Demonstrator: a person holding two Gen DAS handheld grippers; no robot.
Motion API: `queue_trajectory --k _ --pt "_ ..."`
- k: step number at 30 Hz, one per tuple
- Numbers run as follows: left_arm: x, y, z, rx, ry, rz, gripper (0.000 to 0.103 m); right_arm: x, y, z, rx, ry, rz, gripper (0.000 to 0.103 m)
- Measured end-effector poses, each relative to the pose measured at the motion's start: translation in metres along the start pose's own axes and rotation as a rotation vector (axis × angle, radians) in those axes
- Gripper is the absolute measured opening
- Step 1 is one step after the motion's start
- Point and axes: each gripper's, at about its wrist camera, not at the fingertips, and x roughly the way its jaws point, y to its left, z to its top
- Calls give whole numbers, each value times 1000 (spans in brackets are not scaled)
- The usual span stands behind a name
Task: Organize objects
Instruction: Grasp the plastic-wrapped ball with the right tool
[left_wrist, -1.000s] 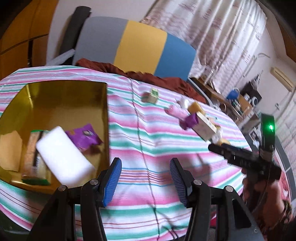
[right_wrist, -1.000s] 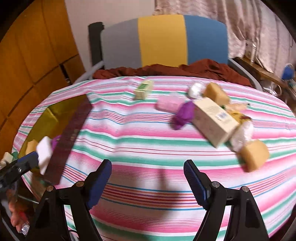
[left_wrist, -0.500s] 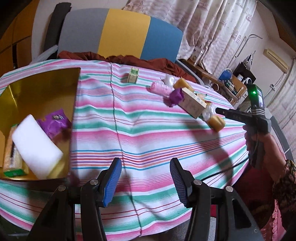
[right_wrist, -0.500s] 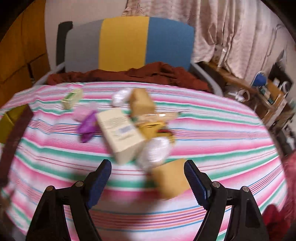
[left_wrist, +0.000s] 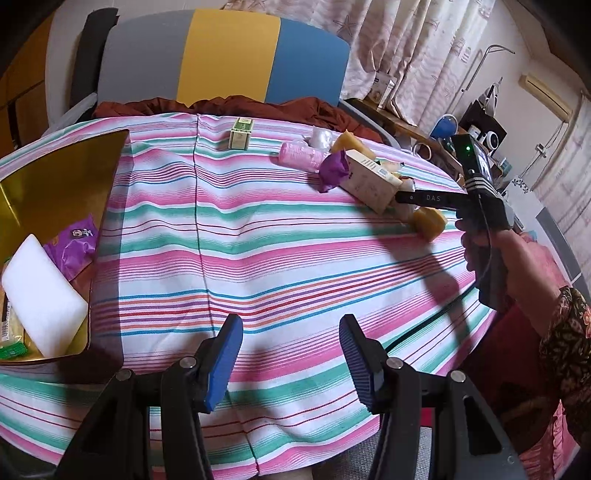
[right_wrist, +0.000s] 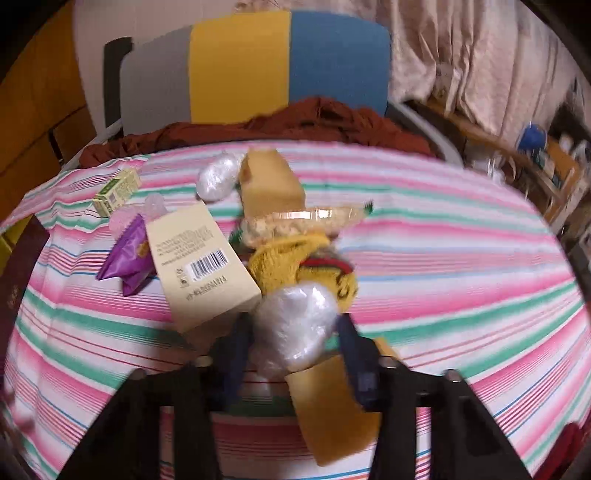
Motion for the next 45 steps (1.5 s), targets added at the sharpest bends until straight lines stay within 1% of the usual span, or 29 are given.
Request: queue_trajectory --k 2,4,6,8,11,13,17,19,20,22,23,26,29,32,35,37,38,40,42,44,45 --pt "1 3 0 -16 3 -5 55 1 2 -2 9 8 41 38" --pt "3 4 1 -26 7 -6 55 -2 10 -4 -19 6 69 38" --pt "3 5 1 -32 10 -3 55 -4 20 -6 -27 13 141 38" --pt "3 4 2 -28 7 1 55 -7 35 -9 -50 31 238 38" --pt "3 4 5 -24 6 7 55 -19 52 -12 -108 23 300 38" --pt "5 4 9 -26 7 7 55 -28 54 -11 -101 8 302 38" --pt "16 -4 24 -13 2 -2 55 -40 25 -10 34 7 254 38" --pt "24 -13 37 15 -6 3 57 -39 13 -9 77 15 252 38" --pt "27 -17 43 30 -13 10 58 -38 7 -10 108 24 255 38" --pt "36 -27 58 65 -28 21 68 -34 0 -10 136 46 270 38" --pt "43 -32 67 83 -32 19 73 -31 1 -10 138 60 280 38" --pt "64 -39 91 85 -23 -4 73 -22 9 -11 113 104 290 38" --pt "88 -46 115 84 -8 -2 73 -14 17 -17 88 158 296 38" --pt "111 -56 133 101 -3 0 74 -10 14 -21 104 180 295 38" --pt "132 -69 145 151 -8 26 73 -7 9 -22 127 191 300 38" --pt "146 -76 150 192 -9 64 73 -5 7 -23 134 199 305 38" --pt "151 -77 151 199 -8 77 73 -4 7 -22 136 202 308 38" --pt "160 -78 154 212 -15 97 64 -3 7 -22 139 203 309 38" --pt "169 -80 156 240 -9 104 48 -1 6 -22 149 207 313 38" --pt "178 -82 156 271 6 126 43 0 5 -21 164 212 316 38" --pt "181 -82 156 280 4 132 42 1 5 -21 171 214 319 38"
